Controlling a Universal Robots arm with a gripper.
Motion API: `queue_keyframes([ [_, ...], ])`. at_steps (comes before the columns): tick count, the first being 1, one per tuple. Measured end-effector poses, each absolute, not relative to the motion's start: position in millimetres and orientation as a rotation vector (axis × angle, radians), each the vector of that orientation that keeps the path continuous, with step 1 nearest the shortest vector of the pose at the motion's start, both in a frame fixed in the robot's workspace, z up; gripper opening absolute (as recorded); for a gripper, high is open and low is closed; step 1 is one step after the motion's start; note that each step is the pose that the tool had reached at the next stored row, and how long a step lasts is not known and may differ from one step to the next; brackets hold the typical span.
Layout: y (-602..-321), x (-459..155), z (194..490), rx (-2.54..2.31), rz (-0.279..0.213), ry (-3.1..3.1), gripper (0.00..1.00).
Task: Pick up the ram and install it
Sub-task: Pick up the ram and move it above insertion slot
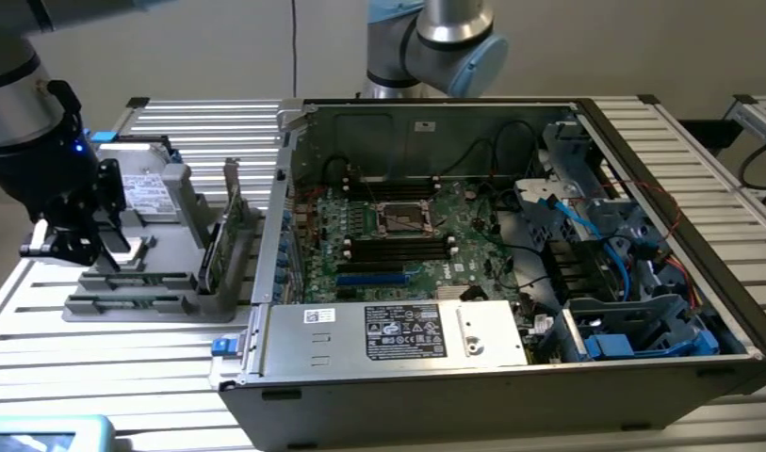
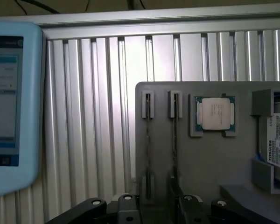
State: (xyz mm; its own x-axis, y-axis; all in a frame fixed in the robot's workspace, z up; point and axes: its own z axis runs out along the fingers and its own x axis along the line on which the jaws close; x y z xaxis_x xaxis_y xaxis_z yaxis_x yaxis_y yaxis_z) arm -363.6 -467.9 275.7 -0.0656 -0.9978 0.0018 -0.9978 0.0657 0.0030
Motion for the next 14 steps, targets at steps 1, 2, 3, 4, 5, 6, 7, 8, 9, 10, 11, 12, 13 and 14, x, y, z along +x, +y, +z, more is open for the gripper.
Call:
queue_keyframes([
  [1, -468.9, -363.6, 273.8, 2.145, -0.002, -2.291, 0.36],
  [2, -469.9, -363.6, 272.0, 2.145, -0.002, -2.291, 0.36],
  [3, -470.6, -363.6, 270.3, 2.144, -0.001, -2.291, 0.36],
  [4, -471.1, -363.6, 268.5, 2.144, -0.001, -2.291, 0.36],
  [5, -471.5, -363.6, 266.7, 2.144, -0.001, -2.292, 0.36],
  [6, -471.6, -363.5, 264.8, 2.143, -0.001, -2.292, 0.36],
  [7, -471.6, -363.4, 263.1, 2.142, -0.002, -2.293, 0.36],
  [8, -471.7, -363.1, 261.2, 2.142, -0.001, -2.293, 0.36],
  [9, -471.7, -363.0, 259.4, 2.142, -0.001, -2.293, 0.36],
  [10, -471.7, -363.0, 257.6, 2.142, -0.002, -2.293, 0.36],
  [11, -471.6, -363.0, 255.8, 2.142, -0.002, -2.294, 0.36],
  [12, -471.3, -363.0, 253.9, 2.141, -0.001, -2.294, 0.36],
  [13, -470.8, -363.0, 252.2, 2.14, -0.001, -2.294, 0.36],
  [14, -469.6, -363.0, 250.5, 2.139, -0.001, -2.294, 0.36],
])
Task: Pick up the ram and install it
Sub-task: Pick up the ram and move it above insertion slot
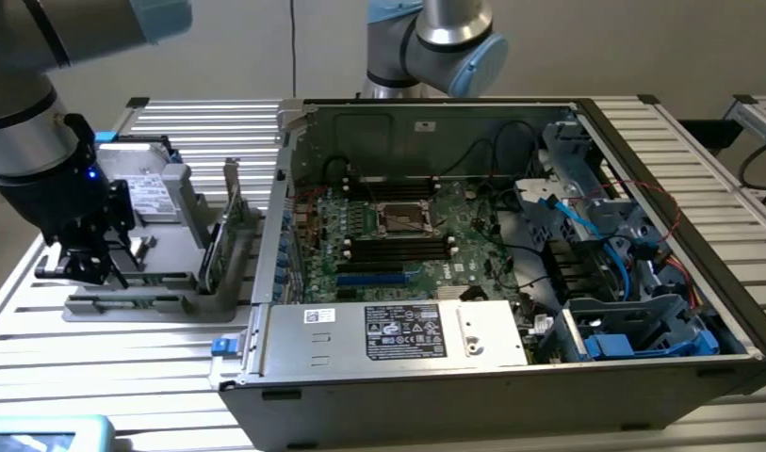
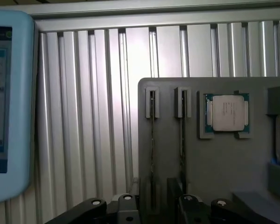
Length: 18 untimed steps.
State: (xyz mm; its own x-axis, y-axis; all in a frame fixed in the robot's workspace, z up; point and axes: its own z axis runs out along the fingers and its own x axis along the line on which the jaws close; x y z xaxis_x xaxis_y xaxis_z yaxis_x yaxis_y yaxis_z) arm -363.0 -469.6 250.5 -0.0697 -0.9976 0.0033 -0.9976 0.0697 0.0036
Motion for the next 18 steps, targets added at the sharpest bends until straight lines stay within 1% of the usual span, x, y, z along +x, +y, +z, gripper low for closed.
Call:
queue_keyframes([
  [18, -470.5, -363.1, 219.1, 2.137, 0.0, -2.294, 0.36],
])
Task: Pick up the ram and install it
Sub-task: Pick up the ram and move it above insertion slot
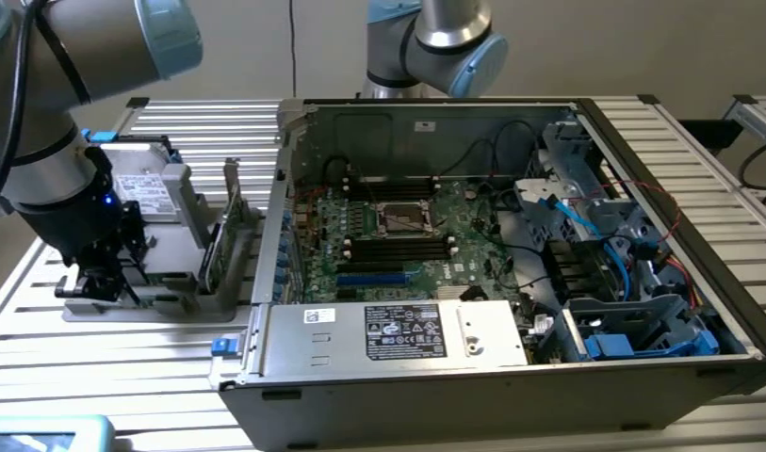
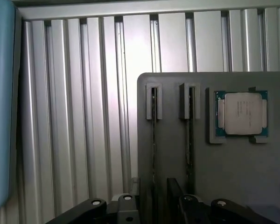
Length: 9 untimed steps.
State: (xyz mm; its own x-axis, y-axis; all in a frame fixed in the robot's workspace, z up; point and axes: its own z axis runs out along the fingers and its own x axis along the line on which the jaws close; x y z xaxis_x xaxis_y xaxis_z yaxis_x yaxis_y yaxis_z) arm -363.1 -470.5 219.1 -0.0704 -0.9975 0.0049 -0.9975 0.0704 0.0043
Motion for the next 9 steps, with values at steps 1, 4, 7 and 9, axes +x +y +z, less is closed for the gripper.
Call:
queue_keyframes([
  [1, -470.6, -363.2, 218.2, 2.137, 0.0, -2.294, 0.36],
  [4, -470.6, -363.4, 216.3, 2.137, 0.0, -2.294, 0.36],
  [7, -470.6, -363.9, 213.4, 2.137, 0.0, -2.294, 0.36],
  [9, -470.5, -364.1, 211.8, 2.136, -0.001, -2.294, 0.36],
])
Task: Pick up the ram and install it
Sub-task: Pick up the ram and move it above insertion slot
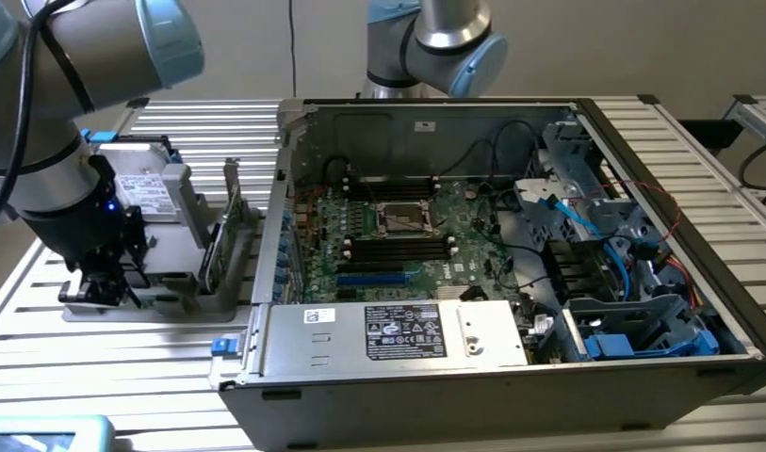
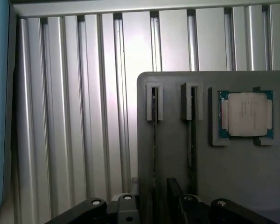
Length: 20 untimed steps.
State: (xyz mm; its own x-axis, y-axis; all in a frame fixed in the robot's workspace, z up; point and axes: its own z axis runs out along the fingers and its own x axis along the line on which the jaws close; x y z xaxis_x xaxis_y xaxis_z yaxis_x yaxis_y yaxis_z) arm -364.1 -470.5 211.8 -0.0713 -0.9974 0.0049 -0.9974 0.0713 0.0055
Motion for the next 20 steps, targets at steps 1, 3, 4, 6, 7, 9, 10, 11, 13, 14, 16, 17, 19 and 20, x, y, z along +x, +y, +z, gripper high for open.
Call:
queue_keyframes([
  [1, -470.5, -364.2, 211.1, 2.135, -0.002, -2.294, 0.36],
  [3, -470.5, -364.2, 209.9, 2.13, -0.008, -2.292, 0.36],
  [4, -470.5, -364.2, 209.4, 2.128, -0.011, -2.291, 0.36],
  [6, -470.6, -364.2, 208.5, 2.127, -0.011, -2.292, 0.36],
  [7, -470.6, -364.1, 208.0, 2.127, -0.011, -2.292, 0.36],
  [9, -470.5, -364.2, 206.9, 2.126, -0.012, -2.293, 0.36],
  [10, -470.5, -364.1, 206.3, 2.126, -0.012, -2.294, 0.36],
  [11, -470.5, -364.2, 205.7, 2.125, -0.012, -2.294, 0.36],
  [13, -470.4, -364.1, 204.2, 2.125, -0.013, -2.295, 0.36],
  [14, -469.8, -364.1, 203.7, 2.124, -0.013, -2.296, 0.36],
  [16, -468.2, -364.1, 202.7, 2.123, -0.013, -2.297, 0.36],
  [17, -468.0, -364.1, 202.2, 2.122, -0.013, -2.298, 0.36],
  [19, -468.0, -364.2, 201.5, 2.121, -0.013, -2.298, 0.36],
  [20, -467.9, -364.2, 201.0, 2.12, -0.013, -2.299, 0.36],
])
